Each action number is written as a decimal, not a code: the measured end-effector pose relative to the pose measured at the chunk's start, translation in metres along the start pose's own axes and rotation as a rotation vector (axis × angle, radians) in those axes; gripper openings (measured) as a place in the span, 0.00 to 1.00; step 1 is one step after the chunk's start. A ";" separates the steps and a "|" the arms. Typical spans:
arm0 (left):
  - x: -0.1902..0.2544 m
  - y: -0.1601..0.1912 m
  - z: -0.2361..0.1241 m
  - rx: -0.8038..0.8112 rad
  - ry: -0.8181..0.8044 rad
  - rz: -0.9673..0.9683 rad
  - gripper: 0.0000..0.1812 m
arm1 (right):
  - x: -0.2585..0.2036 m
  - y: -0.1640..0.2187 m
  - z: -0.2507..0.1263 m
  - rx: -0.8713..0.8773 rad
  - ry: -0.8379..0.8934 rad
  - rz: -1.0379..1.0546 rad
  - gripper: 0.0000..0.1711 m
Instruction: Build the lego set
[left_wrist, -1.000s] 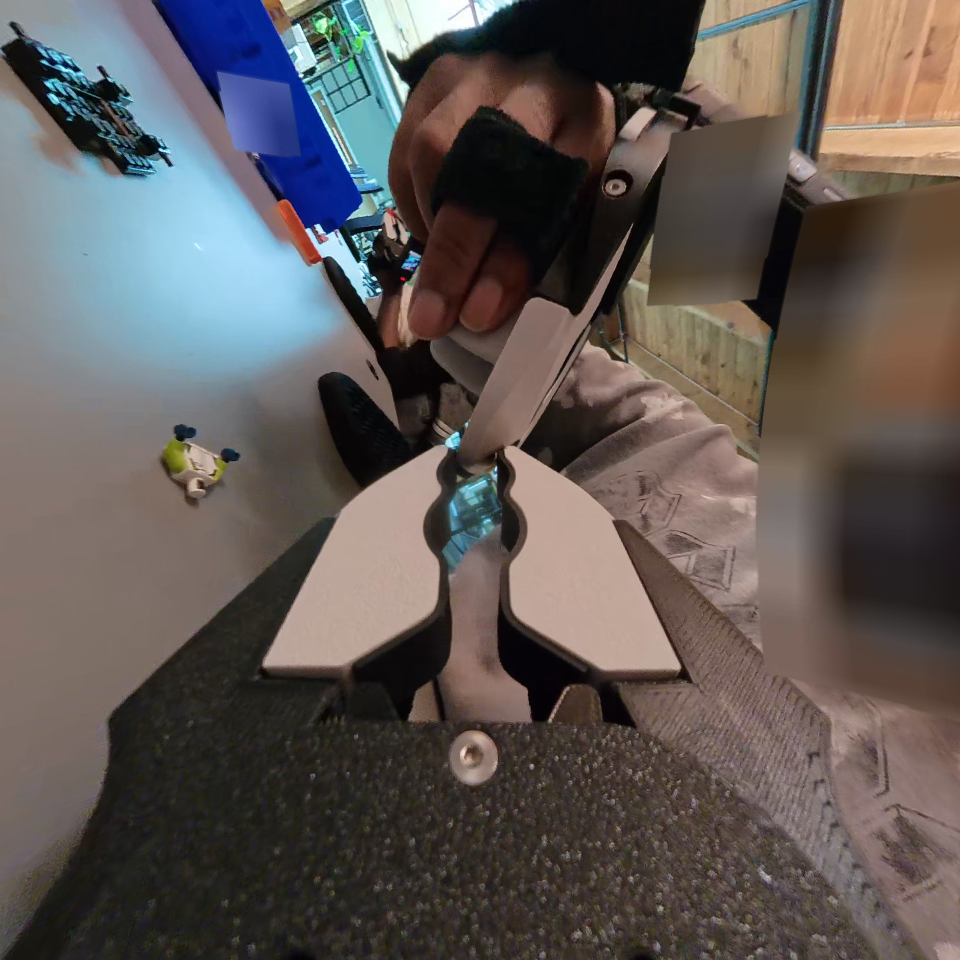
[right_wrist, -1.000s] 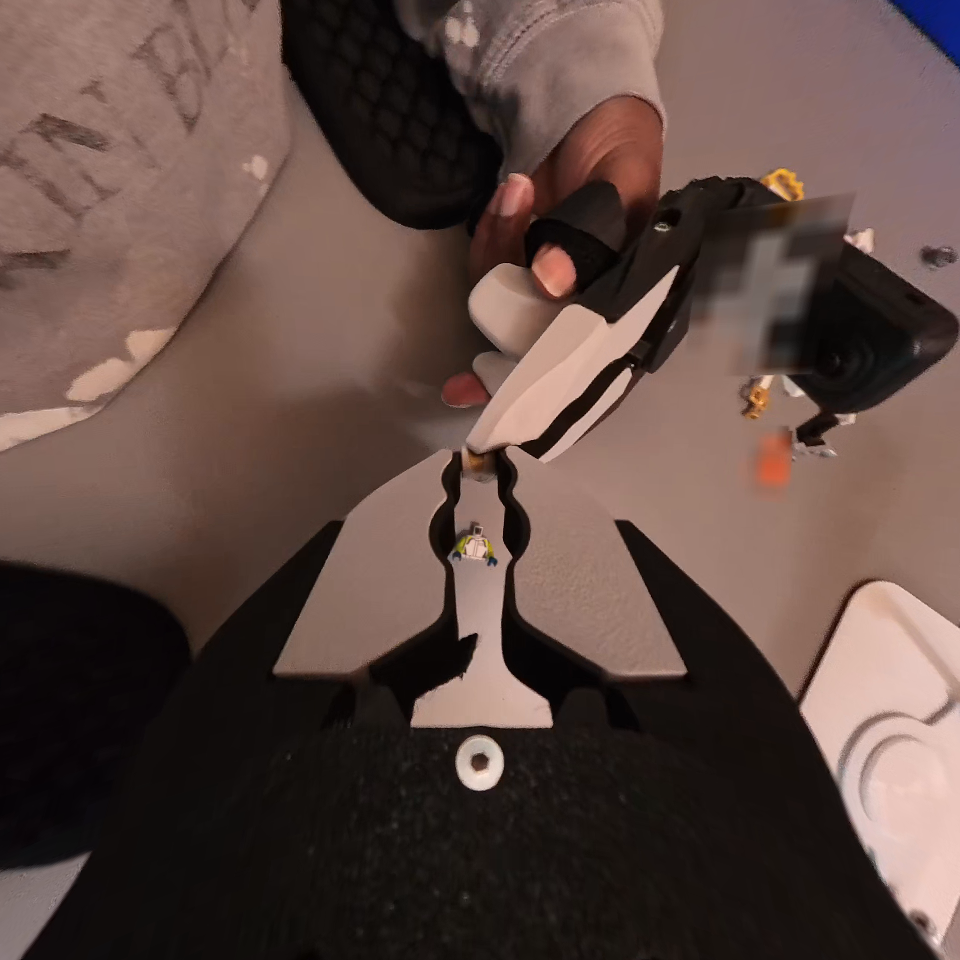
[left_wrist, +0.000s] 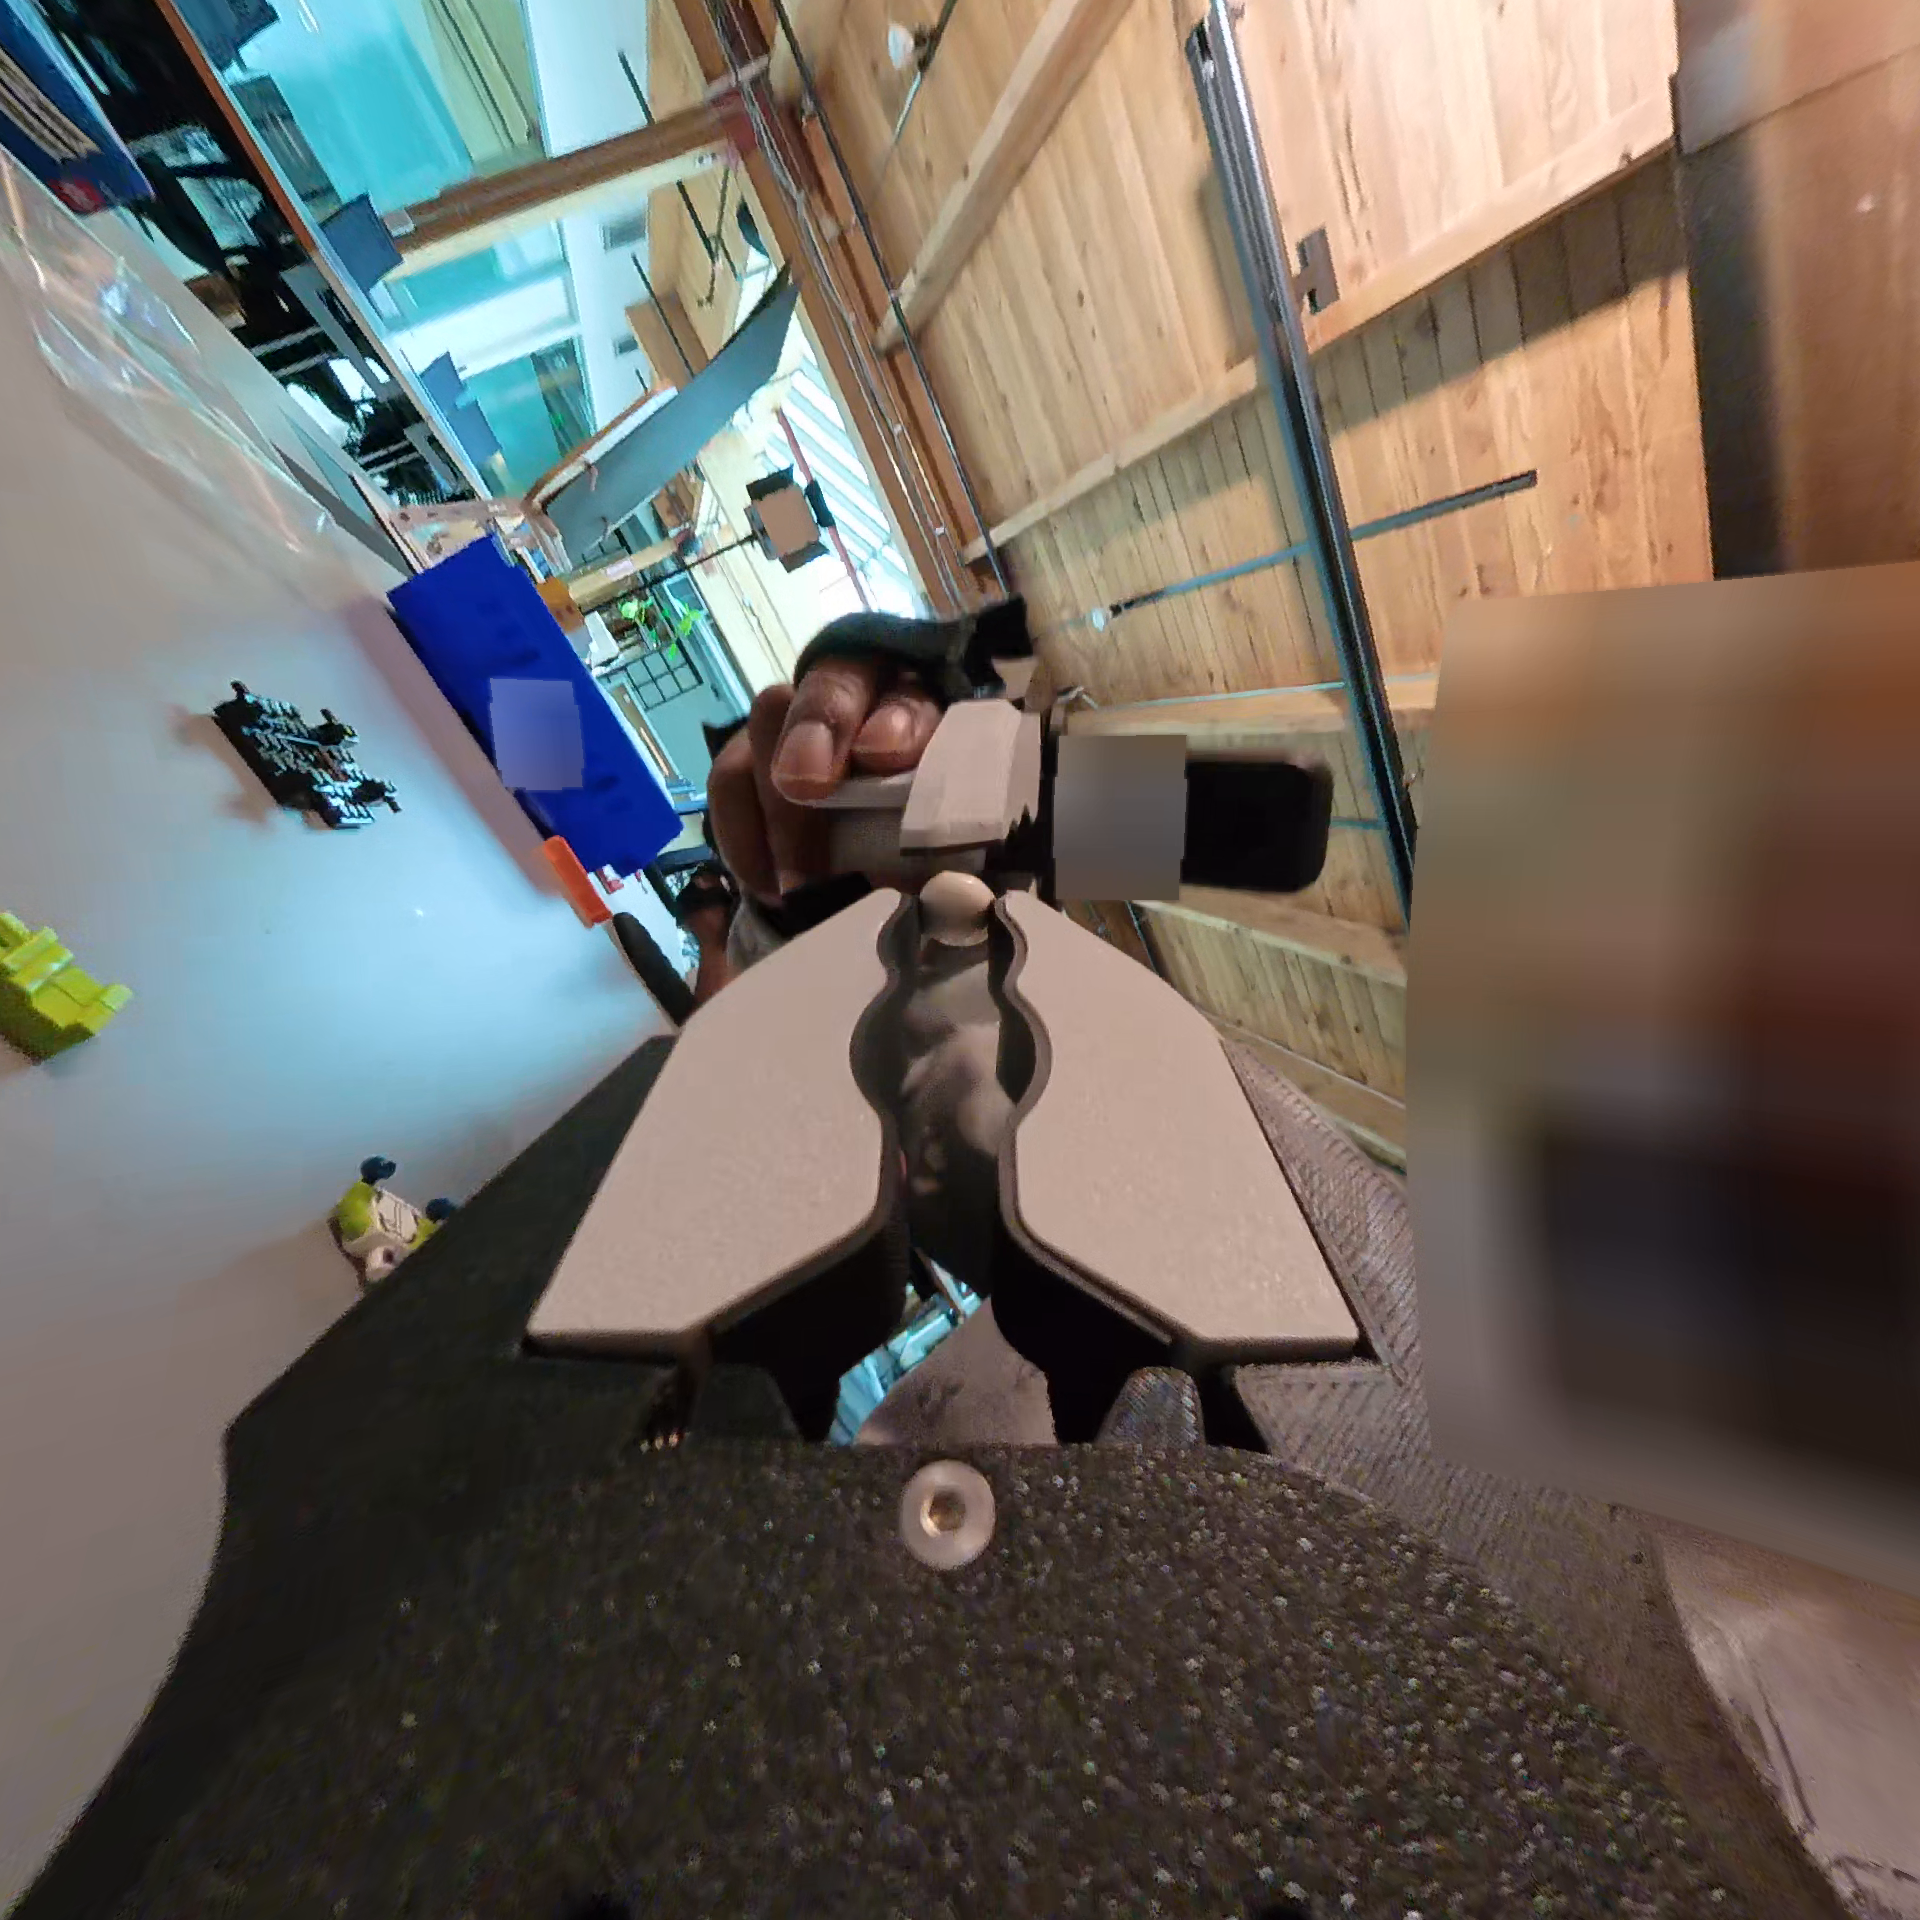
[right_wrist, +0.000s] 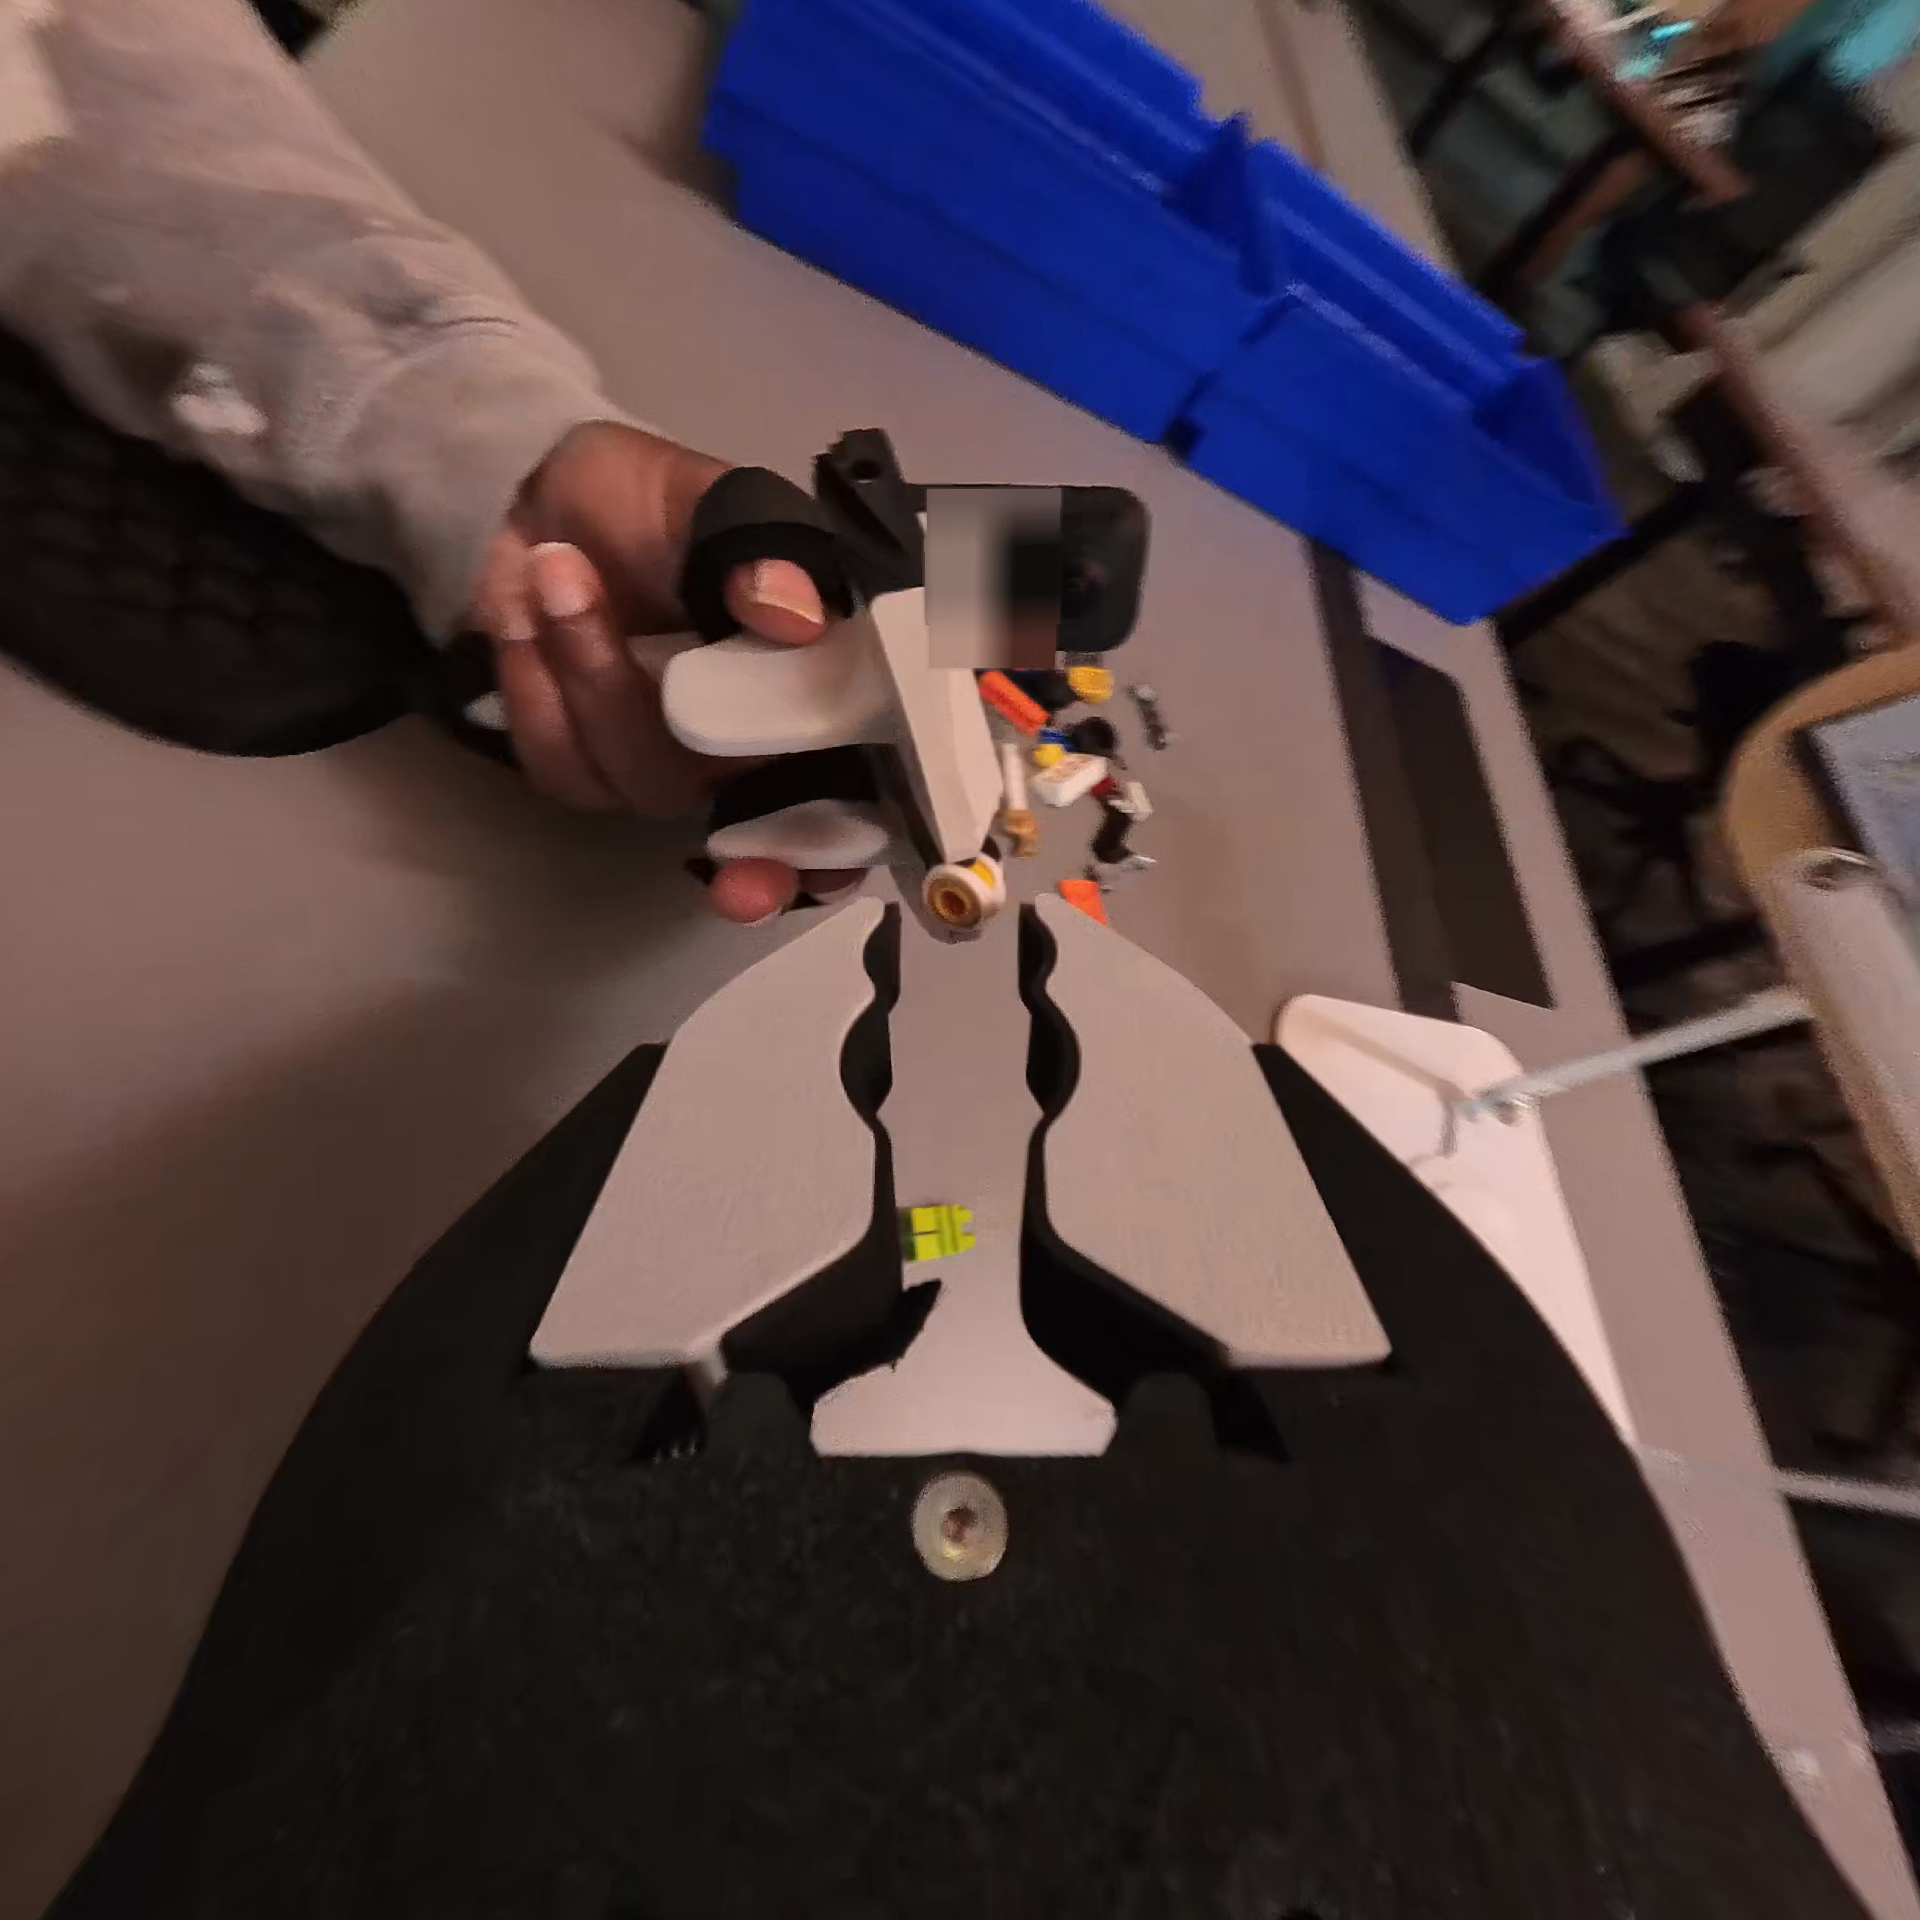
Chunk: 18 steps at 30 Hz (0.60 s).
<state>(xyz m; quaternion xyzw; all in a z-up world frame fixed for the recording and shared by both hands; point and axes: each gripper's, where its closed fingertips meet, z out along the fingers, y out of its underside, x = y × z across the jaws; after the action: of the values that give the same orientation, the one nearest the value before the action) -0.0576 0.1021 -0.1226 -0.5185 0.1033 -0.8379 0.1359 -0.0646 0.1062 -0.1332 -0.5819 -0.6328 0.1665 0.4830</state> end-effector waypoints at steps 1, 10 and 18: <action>0.000 -0.002 -0.001 0.017 -0.002 -0.002 0.07 | 0.004 0.001 0.001 -0.006 0.070 -0.007 0.11; -0.003 -0.008 -0.002 0.065 -0.018 -0.002 0.07 | 0.011 0.000 0.005 -0.031 0.246 -0.064 0.07; 0.002 0.003 0.001 -0.030 0.006 0.032 0.07 | 0.000 -0.003 0.000 -0.021 -0.046 -0.074 0.07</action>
<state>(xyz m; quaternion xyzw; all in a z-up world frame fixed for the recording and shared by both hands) -0.0572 0.0991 -0.1218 -0.5161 0.1248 -0.8355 0.1412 -0.0658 0.1051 -0.1310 -0.5590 -0.6666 0.1553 0.4680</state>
